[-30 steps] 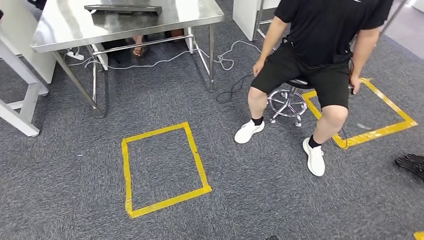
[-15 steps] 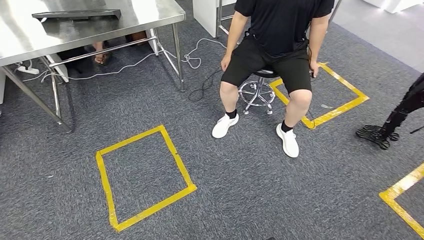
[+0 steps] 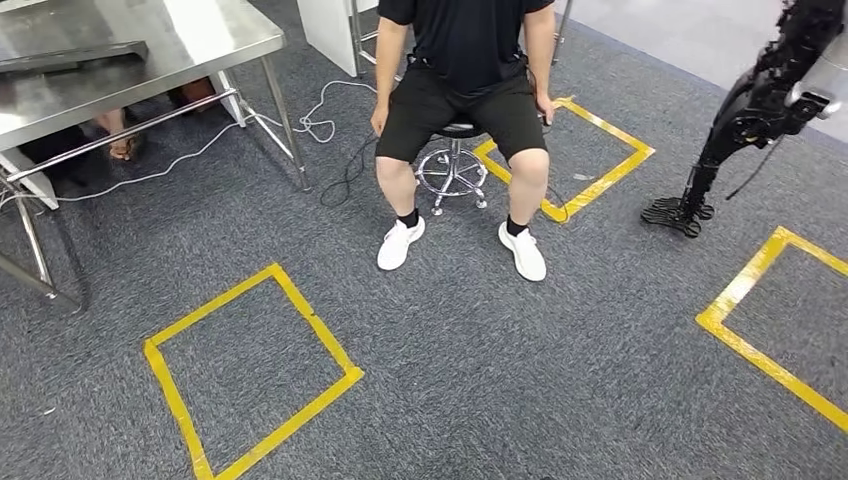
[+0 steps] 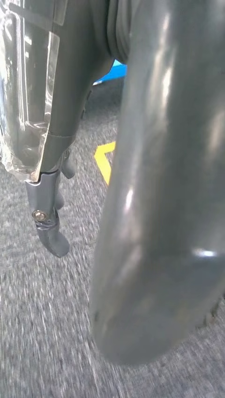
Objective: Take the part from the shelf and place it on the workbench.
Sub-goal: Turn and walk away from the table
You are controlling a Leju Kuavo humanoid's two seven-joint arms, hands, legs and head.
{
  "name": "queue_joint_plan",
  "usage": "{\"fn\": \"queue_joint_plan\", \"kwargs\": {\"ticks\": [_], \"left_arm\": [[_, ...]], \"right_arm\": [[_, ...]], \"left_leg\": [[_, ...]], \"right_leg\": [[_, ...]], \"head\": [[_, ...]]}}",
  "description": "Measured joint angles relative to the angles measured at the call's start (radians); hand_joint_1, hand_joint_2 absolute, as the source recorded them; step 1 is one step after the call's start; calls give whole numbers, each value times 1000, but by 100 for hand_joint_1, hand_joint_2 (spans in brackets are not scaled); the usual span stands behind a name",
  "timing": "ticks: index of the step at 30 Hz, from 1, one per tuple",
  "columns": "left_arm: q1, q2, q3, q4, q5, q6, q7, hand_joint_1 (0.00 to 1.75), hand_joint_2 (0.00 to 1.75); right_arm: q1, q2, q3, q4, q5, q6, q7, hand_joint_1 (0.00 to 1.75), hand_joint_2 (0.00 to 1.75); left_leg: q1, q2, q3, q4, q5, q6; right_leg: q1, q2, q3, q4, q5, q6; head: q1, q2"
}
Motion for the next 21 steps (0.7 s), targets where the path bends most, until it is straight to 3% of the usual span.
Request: {"fn": "queue_joint_plan", "kwargs": {"ticks": [2, 4, 6, 7, 8, 9, 11, 13, 15, 17, 19, 21], "left_arm": [[0, 0, 0, 0, -2, 0, 0, 0, 0], [3, 0, 0, 0, -4, 0, 0, 0, 0], [6, -1, 0, 1, -4, 1, 1, 0, 0], [6, -1, 0, 1, -4, 2, 1, 0, 0], [7, 0, 0, 1, -4, 2, 1, 0, 0], [7, 0, 0, 1, -4, 2, 1, 0, 0], [7, 0, 0, 1, -4, 2, 1, 0, 0], [6, 1, -1, 2, -4, 2, 1, 0, 0], [4, 0, 0, 2, -4, 3, 2, 0, 0], [3, 0, 0, 2, -4, 3, 2, 0, 0], [4, -1, 0, 2, -4, 4, 2, 0, 0], [6, -1, 0, 2, -4, 5, 2, 0, 0]], "right_arm": [[2, 0, 0, 0, -1, 0, 0, 0, 0], [1, 0, 0, 0, -2, -1, 0, 0, 0], [3, 1, 0, 0, -1, -1, 0, 0, 0], [5, 1, 0, 0, -1, -1, 0, 0, 0], [6, 1, 0, 0, -1, -1, 0, 0, 0], [7, 1, 0, 0, -1, -1, 0, 0, 0], [5, 2, 0, 0, -1, -1, 0, 0, 0], [2, 3, 0, 0, 0, -2, 0, 0, 0], [5, 2, 0, 0, 1, -2, 0, 0, 0], [8, 1, 0, 1, 1, -3, 0, 0, 0], [5, 1, 0, 1, 1, -3, 0, 0, 0], [3, 1, 0, 1, 2, -3, -1, 0, 0]], "left_leg": [[11, -51, -21, 54, -46, -14], [19, -113, -73, 182, -125, -24], [22, -129, -115, 285, -165, -28], [23, -130, -113, 286, -153, -28], [25, -133, -92, 246, -122, -27], [27, -143, -58, 179, -83, -25], [32, -188, 4, 53, -33, -19], [29, -211, 19, 14, -29, -13], [25, -188, 16, 5, -19, 0], [25, -162, 16, -14, -2, 17], [21, -132, 9, -23, 9, 28], [15, -101, 0, -23, 14, 30]], "right_leg": [[-9, 21, 0, -1, 10, -16], [-9, 45, -7, 0, 19, -26], [-6, 72, -13, 1, 24, -26], [-6, 87, -14, 2, 25, -24], [-6, 102, -14, 4, 26, -22], [-6, 115, -14, 6, 27, -21], [-3, 142, -19, 10, 31, -14], [-3, 164, -32, 11, 38, 1], [-4, 179, -45, 9, 47, 18], [-1, 141, -75, 49, 26, 18], [1, 82, -140, 172, -34, 5], [-1, 62, -195, 296, -83, 4]], "head": [[-2, 0], [-5, 0], [-5, 0], [-5, 0], [-5, 0], [-5, 0], [-4, 0], [-4, 0], [-4, 0], [-1, 0], [4, 0], [6, 0]]}}
